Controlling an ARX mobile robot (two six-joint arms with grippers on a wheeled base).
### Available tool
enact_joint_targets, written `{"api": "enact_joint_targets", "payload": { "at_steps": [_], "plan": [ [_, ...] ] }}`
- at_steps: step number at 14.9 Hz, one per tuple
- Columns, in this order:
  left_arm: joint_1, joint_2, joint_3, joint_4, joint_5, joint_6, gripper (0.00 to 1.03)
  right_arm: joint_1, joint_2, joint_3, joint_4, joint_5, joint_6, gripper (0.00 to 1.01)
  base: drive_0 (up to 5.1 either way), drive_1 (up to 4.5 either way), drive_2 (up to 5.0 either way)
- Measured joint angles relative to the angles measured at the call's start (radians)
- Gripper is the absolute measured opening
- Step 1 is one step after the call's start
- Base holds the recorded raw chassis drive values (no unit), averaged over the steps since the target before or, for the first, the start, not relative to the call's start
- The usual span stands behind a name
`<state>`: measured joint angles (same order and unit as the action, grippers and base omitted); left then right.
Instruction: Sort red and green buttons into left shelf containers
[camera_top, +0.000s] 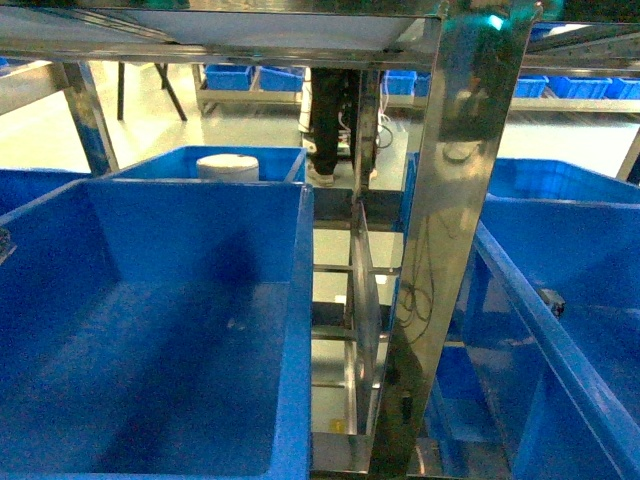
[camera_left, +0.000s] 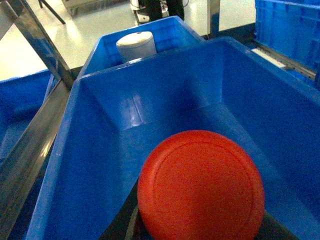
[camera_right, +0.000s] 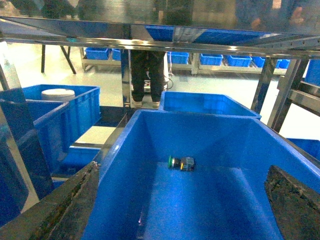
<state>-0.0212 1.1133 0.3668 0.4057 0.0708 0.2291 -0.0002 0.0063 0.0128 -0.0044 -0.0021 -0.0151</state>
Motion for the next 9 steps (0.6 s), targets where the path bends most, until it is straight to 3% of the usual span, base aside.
{"api": "enact_joint_targets", "payload": {
  "at_steps": [4,9],
  "plan": [
    [-0.027,0.216,0.063,-0.02,-0.029,0.068,0.24,0.0,0.0,0.0,0.0,0.0,0.0,0.98,0.0,0.0,0.0],
    [-0.088,0.447,0.172,-0.069,-0.062,0.093,0.24,0.0,0.0,0.0,0.0,0.0,0.0,0.98,0.0,0.0,0.0]
  ]
}}
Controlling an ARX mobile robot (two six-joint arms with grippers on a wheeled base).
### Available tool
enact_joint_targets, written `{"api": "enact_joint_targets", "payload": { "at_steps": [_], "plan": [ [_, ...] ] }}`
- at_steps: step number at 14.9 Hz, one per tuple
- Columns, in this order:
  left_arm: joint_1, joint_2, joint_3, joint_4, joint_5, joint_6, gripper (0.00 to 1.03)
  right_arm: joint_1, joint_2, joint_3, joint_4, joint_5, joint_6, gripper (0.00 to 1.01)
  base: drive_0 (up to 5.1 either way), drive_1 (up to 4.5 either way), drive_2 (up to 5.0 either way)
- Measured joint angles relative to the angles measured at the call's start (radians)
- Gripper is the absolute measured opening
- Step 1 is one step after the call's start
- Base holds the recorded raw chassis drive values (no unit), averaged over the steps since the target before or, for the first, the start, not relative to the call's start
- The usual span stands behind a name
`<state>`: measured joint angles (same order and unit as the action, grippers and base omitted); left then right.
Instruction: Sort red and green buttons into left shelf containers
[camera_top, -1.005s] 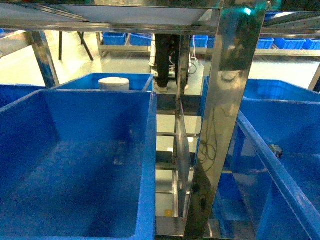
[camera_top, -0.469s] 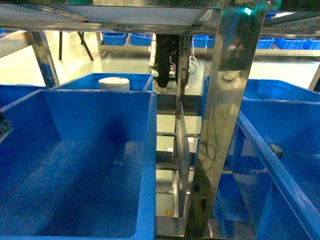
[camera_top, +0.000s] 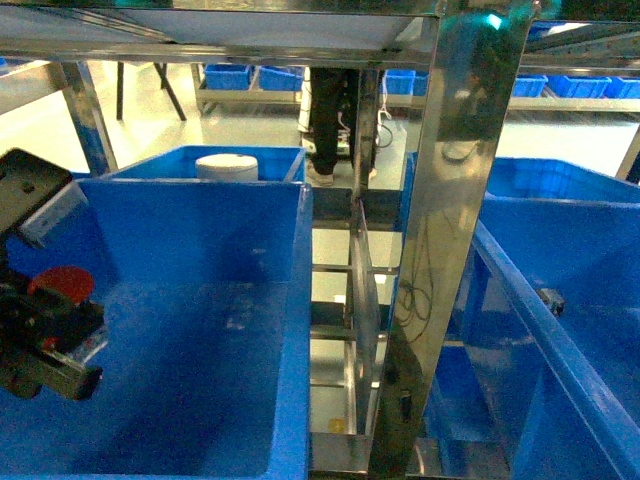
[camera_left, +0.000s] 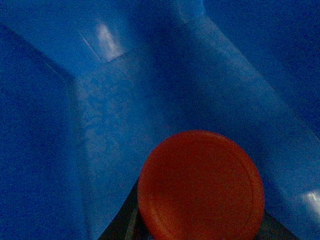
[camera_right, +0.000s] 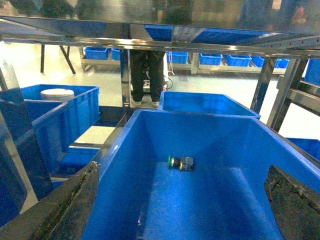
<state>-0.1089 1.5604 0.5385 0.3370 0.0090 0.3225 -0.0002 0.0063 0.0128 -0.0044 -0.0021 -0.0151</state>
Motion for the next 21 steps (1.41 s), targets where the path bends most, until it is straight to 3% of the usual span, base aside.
{"api": "enact_joint_targets", "payload": {
  "at_steps": [10,11,17,21],
  "plan": [
    [-0.021,-0.003,0.008,-0.008,-0.009,0.008,0.24,0.0,0.0,0.0,0.0,0.0,0.0,0.98,0.0,0.0,0.0],
    [-0.021,-0.003,0.008,-0.008,-0.01,0.008,0.3,0.0,0.0,0.0,0.0,0.0,0.0,0.98,0.0,0.0,0.0],
    [-0.021,-0.003,0.008,-0.008,-0.01,0.008,0.99,0.0,0.0,0.0,0.0,0.0,0.0,0.98,0.0,0.0,0.0],
    [-0.027,-0.016,0.018,-0.045,0.0,0.005,0.98,0.0,0.0,0.0,0.0,0.0,0.0,0.98,0.0,0.0,0.0]
  ]
}}
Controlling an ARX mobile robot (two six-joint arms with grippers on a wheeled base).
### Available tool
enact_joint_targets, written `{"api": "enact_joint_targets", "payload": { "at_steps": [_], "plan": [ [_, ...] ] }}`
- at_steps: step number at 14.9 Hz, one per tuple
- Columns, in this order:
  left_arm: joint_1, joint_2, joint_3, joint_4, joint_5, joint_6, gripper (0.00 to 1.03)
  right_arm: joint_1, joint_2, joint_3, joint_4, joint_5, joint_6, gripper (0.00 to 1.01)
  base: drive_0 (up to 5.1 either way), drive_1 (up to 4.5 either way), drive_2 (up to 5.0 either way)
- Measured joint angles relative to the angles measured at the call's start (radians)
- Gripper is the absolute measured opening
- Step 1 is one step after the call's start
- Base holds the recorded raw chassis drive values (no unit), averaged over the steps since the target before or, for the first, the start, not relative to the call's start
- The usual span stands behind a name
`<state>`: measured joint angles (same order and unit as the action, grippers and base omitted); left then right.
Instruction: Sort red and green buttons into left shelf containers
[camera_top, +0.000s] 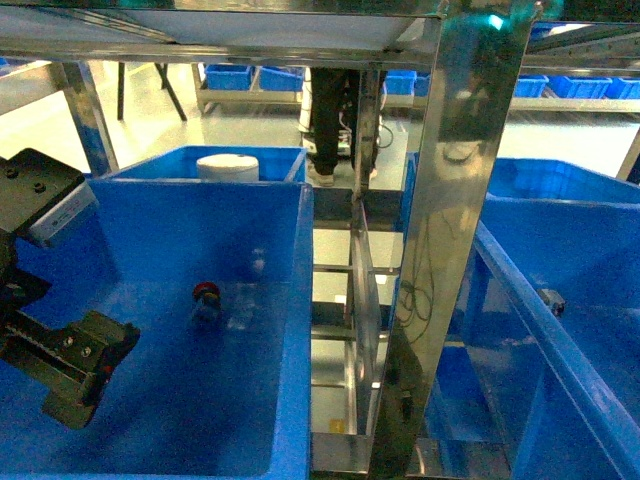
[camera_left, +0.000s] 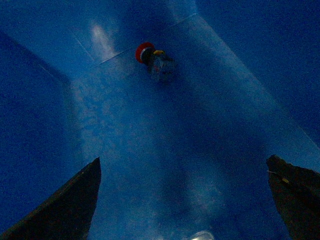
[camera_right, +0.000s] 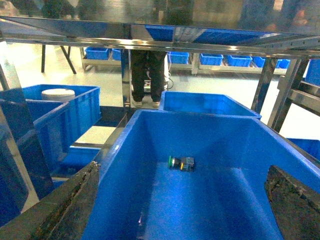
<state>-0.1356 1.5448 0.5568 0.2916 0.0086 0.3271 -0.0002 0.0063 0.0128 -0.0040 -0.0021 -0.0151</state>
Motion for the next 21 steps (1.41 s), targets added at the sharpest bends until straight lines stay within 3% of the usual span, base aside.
{"api": "enact_joint_targets", "payload": {
  "at_steps": [8,13,16,19,21],
  "plan": [
    [0.002,-0.223,-0.014,-0.146,0.089,-0.066,0.98,0.0,0.0,0.0,0.0,0.0,0.0,0.98,0.0,0.0,0.0],
    [0.025,-0.449,-0.113,-0.262,0.097,-0.099,0.98,0.0,0.0,0.0,0.0,0.0,0.0,0.98,0.0,0.0,0.0],
    [0.031,-0.663,-0.156,-0.404,0.115,-0.175,0.98,0.0,0.0,0.0,0.0,0.0,0.0,0.98,0.0,0.0,0.0],
    [-0.073,-0.857,-0.163,-0.513,0.051,-0.238,0.98,0.0,0.0,0.0,0.0,0.0,0.0,0.98,0.0,0.0,0.0],
    [-0.09,-1.033,-0.2,-0.576,0.05,-0.292,0.98,0.0,0.0,0.0,0.0,0.0,0.0,0.98,0.0,0.0,0.0]
  ]
}}
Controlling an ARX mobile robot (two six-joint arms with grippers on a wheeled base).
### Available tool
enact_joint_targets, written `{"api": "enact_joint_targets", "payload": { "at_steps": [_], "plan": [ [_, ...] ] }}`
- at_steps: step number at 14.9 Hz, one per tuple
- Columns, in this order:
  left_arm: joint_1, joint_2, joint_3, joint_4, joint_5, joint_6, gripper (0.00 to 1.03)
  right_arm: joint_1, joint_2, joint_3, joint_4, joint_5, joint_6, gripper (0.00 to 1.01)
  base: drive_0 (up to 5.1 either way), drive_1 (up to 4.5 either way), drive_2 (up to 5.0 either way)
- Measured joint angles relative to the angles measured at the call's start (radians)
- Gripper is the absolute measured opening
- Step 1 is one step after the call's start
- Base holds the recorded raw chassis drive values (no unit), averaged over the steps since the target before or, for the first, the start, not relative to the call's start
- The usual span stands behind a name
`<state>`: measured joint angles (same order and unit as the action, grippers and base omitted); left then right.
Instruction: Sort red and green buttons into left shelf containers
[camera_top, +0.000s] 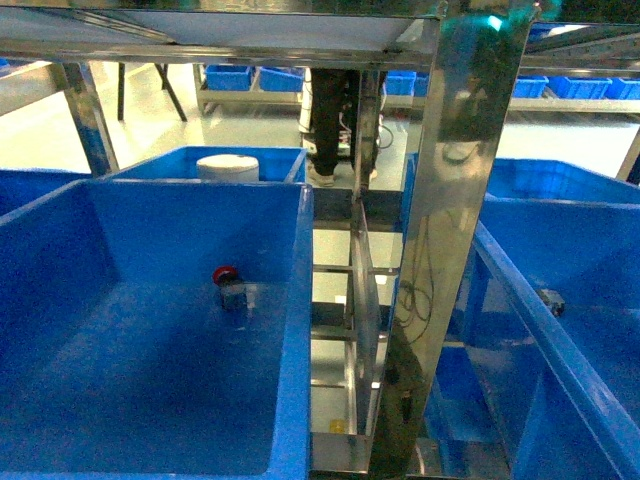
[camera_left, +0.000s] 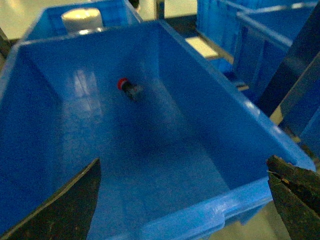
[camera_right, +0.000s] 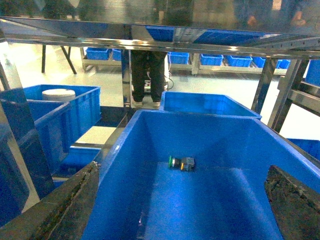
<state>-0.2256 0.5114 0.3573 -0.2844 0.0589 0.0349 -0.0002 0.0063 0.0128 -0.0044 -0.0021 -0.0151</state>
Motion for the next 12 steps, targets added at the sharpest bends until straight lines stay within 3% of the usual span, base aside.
{"api": "enact_joint_targets", "payload": {
  "at_steps": [2,3,4,5,8,9,10,12],
  "plan": [
    [0.002,-0.031,0.002,0.02,-0.009,-0.014,0.98,0.0,0.0,0.0,0.0,0.0,0.0,0.98,0.0,0.0,0.0],
    [-0.04,-0.072,-0.096,0.272,-0.165,-0.022,0.87,0.0,0.0,0.0,0.0,-0.001,0.0,0.98,0.0,0.0,0.0],
    [-0.032,-0.129,-0.184,0.398,-0.243,-0.025,0.76,0.0,0.0,0.0,-0.002,0.002,0.0,0.98,0.0,0.0,0.0],
    [0.013,-0.166,-0.229,0.47,-0.269,-0.03,0.64,0.0,0.0,0.0,0.0,0.002,0.0,0.98,0.0,0.0,0.0],
    [0.089,-0.233,-0.261,0.463,-0.193,-0.031,0.25,0.0,0.0,0.0,0.0,0.002,0.0,0.95,0.0,0.0,0.0],
    [0.14,-0.254,-0.275,0.445,-0.127,-0.031,0.13,0.0,0.0,0.0,0.0,0.002,0.001,0.83,0.0,0.0,0.0],
    [0.225,-0.278,-0.286,0.441,-0.074,-0.034,0.01,0.0,0.0,0.0,0.0,0.002,0.0,0.7,0.0,0.0,0.0],
    [0.228,-0.309,-0.296,0.432,-0.057,-0.035,0.02,0.0,0.0,0.0,0.0,0.002,0.0,0.46,0.0,0.0,0.0]
  ]
}}
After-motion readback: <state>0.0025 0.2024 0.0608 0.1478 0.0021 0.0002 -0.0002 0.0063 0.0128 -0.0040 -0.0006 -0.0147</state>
